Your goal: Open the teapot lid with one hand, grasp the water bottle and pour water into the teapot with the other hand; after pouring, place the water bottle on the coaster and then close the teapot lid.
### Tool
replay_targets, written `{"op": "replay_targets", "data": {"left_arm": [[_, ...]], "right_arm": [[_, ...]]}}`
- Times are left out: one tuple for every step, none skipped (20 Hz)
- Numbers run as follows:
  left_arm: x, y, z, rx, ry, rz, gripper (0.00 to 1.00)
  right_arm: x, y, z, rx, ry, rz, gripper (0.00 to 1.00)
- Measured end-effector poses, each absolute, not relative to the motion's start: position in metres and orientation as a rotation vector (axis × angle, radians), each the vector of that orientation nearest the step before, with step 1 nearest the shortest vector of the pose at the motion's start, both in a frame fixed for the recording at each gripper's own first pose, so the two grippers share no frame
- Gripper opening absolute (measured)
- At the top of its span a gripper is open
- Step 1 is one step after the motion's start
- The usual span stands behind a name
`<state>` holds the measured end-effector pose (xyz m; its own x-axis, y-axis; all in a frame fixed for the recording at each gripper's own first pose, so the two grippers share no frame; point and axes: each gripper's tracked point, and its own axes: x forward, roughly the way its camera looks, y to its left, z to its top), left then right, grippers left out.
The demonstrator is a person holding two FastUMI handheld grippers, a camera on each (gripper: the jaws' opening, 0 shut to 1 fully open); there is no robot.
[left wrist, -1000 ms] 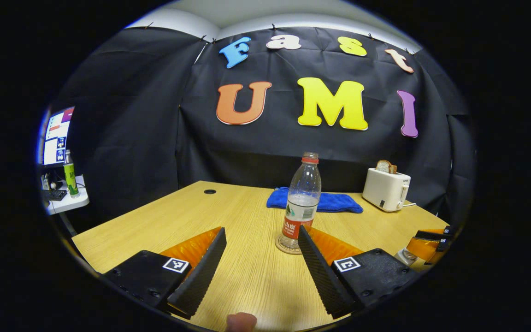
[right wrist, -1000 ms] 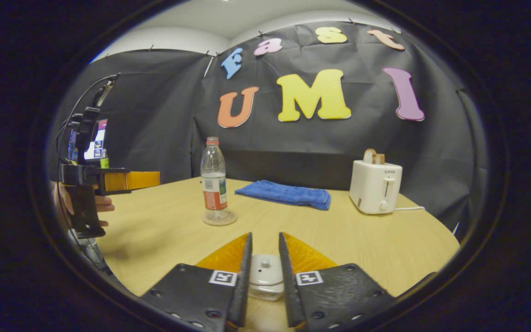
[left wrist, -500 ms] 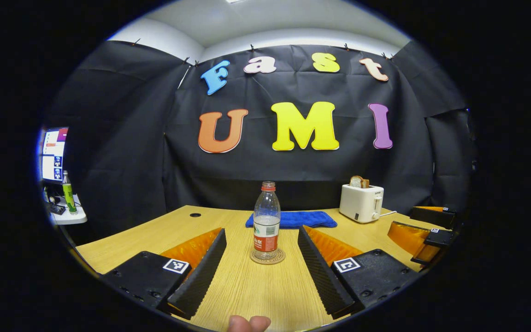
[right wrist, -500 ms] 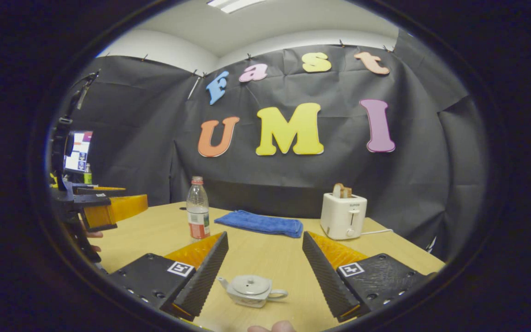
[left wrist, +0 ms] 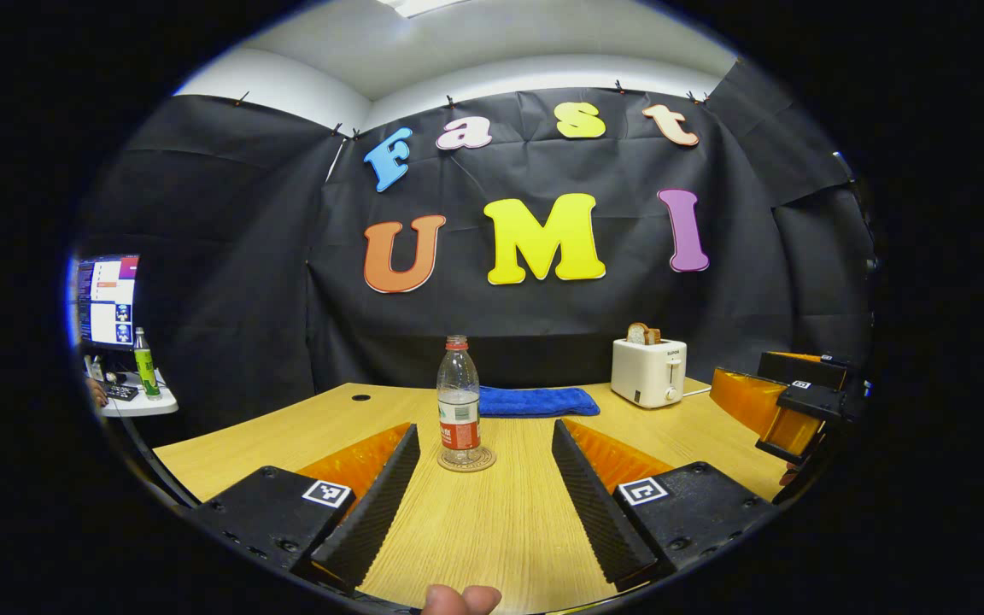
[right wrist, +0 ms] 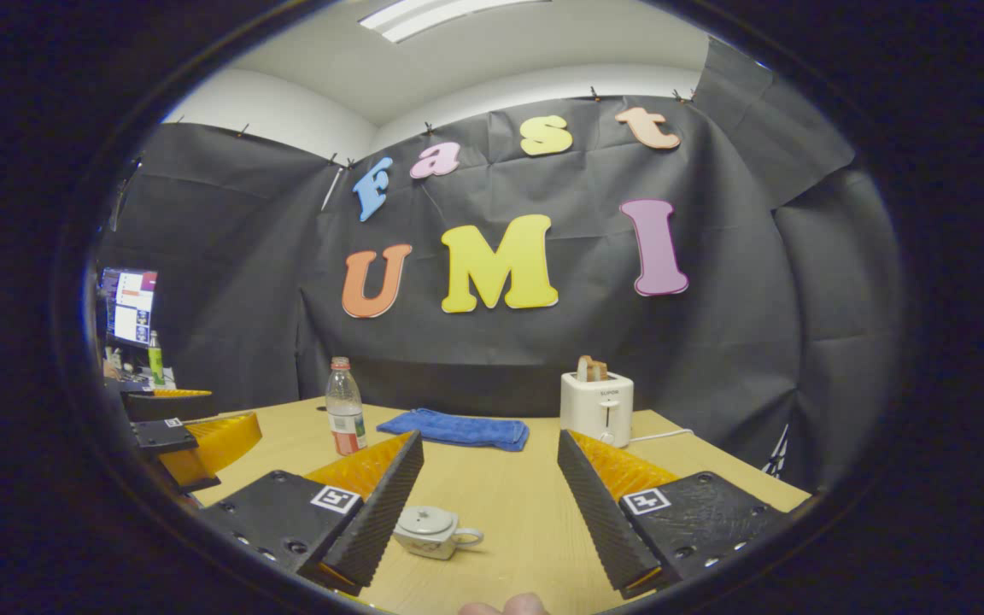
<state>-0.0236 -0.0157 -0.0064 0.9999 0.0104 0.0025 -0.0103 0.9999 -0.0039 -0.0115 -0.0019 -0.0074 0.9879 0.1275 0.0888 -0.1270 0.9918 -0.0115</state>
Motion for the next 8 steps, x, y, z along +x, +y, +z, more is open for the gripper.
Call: {"op": "replay_targets", "data": {"left_arm": [[-0.020, -0.019, -0.007, -0.005, 0.002, 0.003, 0.98], [-0.014, -0.021, -0.008, -0.001, 0.004, -0.003, 0.98], [-0.007, -0.021, -0.008, 0.002, 0.007, -0.009, 0.98], [0.001, -0.021, -0.010, 0.006, 0.011, -0.016, 0.98], [0.009, -0.020, -0.011, 0.008, 0.013, -0.016, 0.98], [0.017, -0.017, -0.011, 0.008, 0.017, -0.010, 0.98], [0.023, -0.015, -0.012, 0.004, 0.024, -0.004, 0.98], [0.029, -0.012, -0.014, 0.003, 0.038, 0.002, 0.98]], "right_arm": [[-0.009, -0.005, -0.009, 0.000, -0.086, 0.124, 0.95], [-0.004, -0.008, -0.009, 0.004, -0.085, 0.119, 0.95], [0.001, -0.010, -0.010, 0.009, -0.084, 0.115, 0.95], [0.008, -0.011, -0.010, 0.023, -0.087, 0.116, 0.95], [0.015, -0.011, -0.008, 0.037, -0.092, 0.115, 0.95], [0.023, -0.012, -0.008, 0.050, -0.089, 0.114, 0.96], [0.029, -0.010, -0.006, 0.060, -0.084, 0.116, 0.94], [0.033, -0.007, -0.005, 0.067, -0.079, 0.122, 0.96]]}}
